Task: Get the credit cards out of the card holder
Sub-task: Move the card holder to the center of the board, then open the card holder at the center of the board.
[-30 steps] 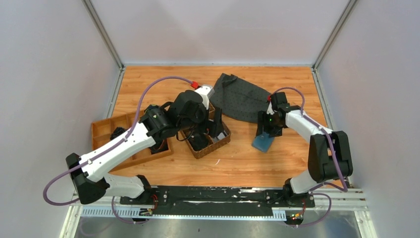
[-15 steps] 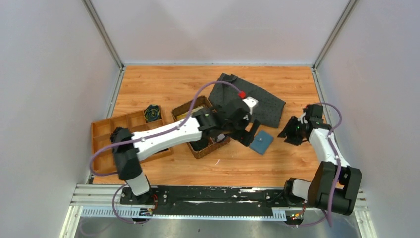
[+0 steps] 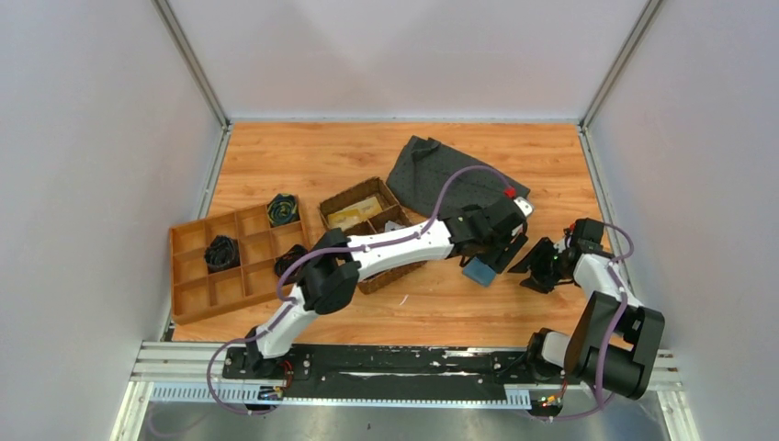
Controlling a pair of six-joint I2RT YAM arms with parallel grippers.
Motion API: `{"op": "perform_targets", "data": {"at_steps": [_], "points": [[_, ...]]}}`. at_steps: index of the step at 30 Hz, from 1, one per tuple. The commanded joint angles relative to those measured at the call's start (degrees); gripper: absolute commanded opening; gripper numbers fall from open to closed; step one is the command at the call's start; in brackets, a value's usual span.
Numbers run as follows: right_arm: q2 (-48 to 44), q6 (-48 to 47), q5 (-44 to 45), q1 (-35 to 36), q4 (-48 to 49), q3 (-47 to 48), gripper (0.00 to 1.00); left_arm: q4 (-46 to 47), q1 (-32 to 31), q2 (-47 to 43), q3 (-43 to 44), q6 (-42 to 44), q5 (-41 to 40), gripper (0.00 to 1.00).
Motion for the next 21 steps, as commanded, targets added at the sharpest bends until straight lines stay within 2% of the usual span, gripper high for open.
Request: {"op": "perform_targets", "data": {"at_steps": [1,12,19,21], "points": [[1.7,1.7,-4.7,-1.0,3.2,-2.4,0.50,-0.4,-0.3,5.8,6.7,1.3,-1.8,0.69],[2.6,1.2,-5.6,-0.9,4.0,-2.7,0.51,-1.1,-0.4,11.7,8.7,2.7,-6.5,0.66],[3.1,0.9,-5.5,-0.9,4.0,-2.8,0.51,-1.3,-0.5,12.4,6.8,3.0,-8.3,0.60],[3.3,0.9,-5.5,-1.0,4.0,-2.7,0.51,-1.4,-0.5,12.8,7.0,3.2,-8.7,0.55]]}}
